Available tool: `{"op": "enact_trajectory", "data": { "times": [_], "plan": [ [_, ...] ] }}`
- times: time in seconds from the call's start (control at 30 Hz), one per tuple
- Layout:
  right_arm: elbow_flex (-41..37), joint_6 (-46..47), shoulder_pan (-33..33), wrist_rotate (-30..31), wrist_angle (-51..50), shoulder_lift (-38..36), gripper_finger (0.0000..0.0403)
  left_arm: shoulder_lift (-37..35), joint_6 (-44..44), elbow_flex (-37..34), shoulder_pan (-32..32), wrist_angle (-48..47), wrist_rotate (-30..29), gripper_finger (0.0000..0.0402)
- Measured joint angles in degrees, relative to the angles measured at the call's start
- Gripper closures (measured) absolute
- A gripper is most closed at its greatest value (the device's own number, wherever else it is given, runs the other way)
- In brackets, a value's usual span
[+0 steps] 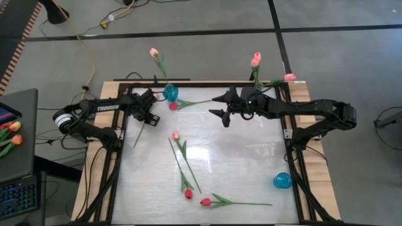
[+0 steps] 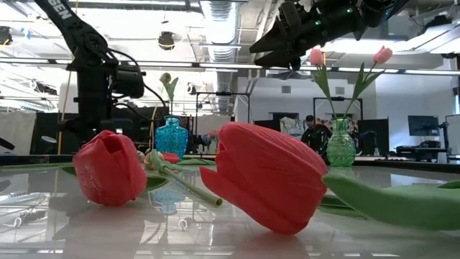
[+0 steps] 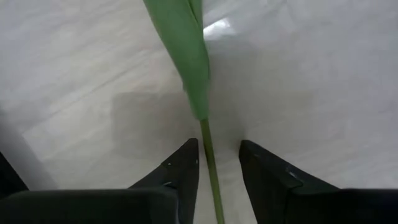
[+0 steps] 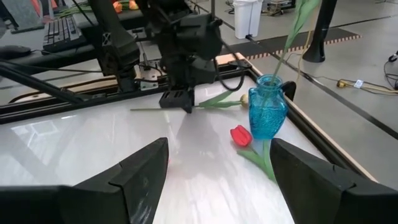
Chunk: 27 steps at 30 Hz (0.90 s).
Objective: Sort flowers into vase by color
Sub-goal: Put the top light pink flower into the top blue vase
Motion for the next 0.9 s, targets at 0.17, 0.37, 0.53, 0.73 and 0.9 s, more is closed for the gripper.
{"op": "enact_trajectory", "data": {
  "times": [0.17,0.37,0.53,0.73,0.9],
  "plan": [
    [0.0,0.0,0.2,0.0,-0.8,0.0,0.0094,0.0,1.4,0.0,1.7,-0.3,0.8,0.034],
    [0.0,0.0,0.2,0.0,-0.7,0.0,0.0094,-0.7,0.8,-0.2,1.8,-0.4,0.3,0.0396],
    [0.0,0.0,0.2,0.0,-0.7,0.0,0.0094,-6.2,-2.6,-0.7,1.8,-1.3,-0.4,0.0401],
    [0.0,0.0,0.2,0.0,-0.6,0.0,0.0094,-17.2,-9.0,-0.5,1.8,-1.1,-1.0,0.0401],
    [0.0,0.0,0.0,0.0,-0.6,0.0,0.0094,-27.9,-15.4,-0.5,1.8,-1.5,-6.1,0.0401]
  ]
}}
